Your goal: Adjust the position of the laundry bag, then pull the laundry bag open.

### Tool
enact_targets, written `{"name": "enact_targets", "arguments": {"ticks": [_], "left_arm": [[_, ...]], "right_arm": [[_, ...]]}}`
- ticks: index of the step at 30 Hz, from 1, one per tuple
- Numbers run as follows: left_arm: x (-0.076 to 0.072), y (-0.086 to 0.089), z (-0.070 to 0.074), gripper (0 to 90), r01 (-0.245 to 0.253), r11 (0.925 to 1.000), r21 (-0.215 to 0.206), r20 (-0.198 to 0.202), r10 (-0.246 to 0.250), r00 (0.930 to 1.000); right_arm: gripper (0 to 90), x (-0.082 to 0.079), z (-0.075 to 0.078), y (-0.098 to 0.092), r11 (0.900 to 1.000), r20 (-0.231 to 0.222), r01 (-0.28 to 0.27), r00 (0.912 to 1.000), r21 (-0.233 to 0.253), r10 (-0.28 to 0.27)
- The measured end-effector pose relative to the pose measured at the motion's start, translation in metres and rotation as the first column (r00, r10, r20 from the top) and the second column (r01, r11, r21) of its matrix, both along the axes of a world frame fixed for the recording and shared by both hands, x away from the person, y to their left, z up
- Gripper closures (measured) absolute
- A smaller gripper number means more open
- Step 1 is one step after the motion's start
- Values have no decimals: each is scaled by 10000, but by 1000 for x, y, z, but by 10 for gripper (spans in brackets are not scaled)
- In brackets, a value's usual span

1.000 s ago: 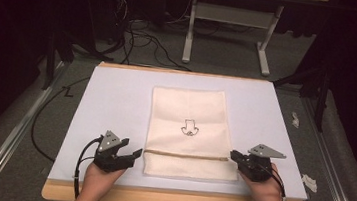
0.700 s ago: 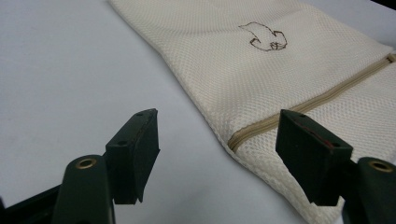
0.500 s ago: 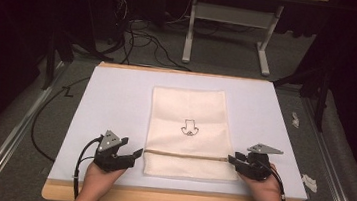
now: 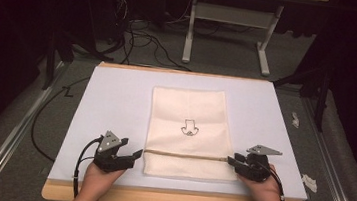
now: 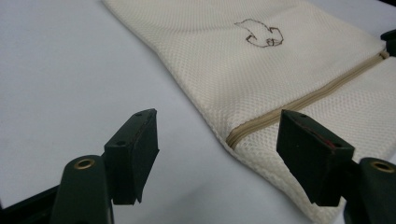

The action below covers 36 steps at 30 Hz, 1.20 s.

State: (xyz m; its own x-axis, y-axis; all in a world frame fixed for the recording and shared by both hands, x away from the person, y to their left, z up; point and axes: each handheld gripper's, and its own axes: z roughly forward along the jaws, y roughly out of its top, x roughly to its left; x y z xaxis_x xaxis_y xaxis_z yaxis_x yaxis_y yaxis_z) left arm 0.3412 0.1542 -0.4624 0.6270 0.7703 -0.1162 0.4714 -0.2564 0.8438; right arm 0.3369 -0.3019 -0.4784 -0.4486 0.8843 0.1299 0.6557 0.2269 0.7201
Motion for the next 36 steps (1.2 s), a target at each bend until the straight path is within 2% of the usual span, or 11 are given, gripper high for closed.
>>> {"name": "enact_targets", "arguments": {"ticks": [5,10,13,16,17,20,23,27,29,32,36], "left_arm": [[-3,2,3,319,267,9995,-164,-1,-267,9996],[0,3,3,313,-18,9993,-368,61,20,10000],[0,1,2,311,-13,9992,-405,97,17,10000],[-2,0,3,327,114,9992,-396,170,-107,9998],[-3,-1,3,330,137,9989,-453,223,-127,9997],[-4,-2,5,328,185,9980,-608,296,-167,9994],[-7,-8,8,299,400,9981,-459,299,-387,9988],[-17,-19,14,333,823,9964,-205,308,-816,9962],[-20,-26,16,343,1212,9920,-351,300,-1202,9923],[-21,-40,20,370,1542,9842,-867,181,-1532,9880],[-21,-69,18,416,2239,9707,-877,-60,-2253,9743]], "right_arm": [[758,0,0,2,9994,110,-237,9997,-251,240],[821,3,3,2,9979,-49,-572,9984,-310,570],[840,4,6,1,9964,141,-749,9970,-391,755],[841,0,14,1,9965,475,-797,9956,-253,809],[841,-1,16,0,9967,535,-800,9953,-133,806],[842,-5,18,0,9968,753,-768,9941,-217,782],[844,-9,22,4,9963,997,-749,9919,-416,787],[845,-12,27,6,9973,1281,-715,9891,-146,728],[846,-14,30,7,9975,1308,-709,9890,75,693],[849,-17,33,8,9971,1411,-744,9874,144,716],[852,-19,38,9,9954,1666,-939,9820,192,894]]}}
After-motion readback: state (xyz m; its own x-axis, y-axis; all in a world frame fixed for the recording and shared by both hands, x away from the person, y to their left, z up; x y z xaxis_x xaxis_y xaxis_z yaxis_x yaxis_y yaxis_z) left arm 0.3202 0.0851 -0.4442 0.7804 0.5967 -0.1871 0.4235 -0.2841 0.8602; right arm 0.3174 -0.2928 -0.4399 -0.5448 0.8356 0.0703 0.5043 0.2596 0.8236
